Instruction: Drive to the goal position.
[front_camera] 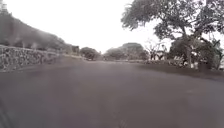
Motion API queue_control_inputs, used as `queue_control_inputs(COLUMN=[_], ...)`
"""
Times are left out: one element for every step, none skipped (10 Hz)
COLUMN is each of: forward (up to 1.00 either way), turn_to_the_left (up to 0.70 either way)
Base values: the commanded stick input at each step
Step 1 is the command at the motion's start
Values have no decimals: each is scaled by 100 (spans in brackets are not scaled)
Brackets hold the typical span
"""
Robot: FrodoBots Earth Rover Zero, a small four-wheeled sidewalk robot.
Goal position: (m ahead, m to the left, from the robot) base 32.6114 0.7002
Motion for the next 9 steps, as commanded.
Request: queue_control_inputs(forward=[70, 70, 70, 70, 70, 70, 70, 70, 70], turn_to_the_left=[0, 0, 0, 0, 0, 0, 0, 0, 0])
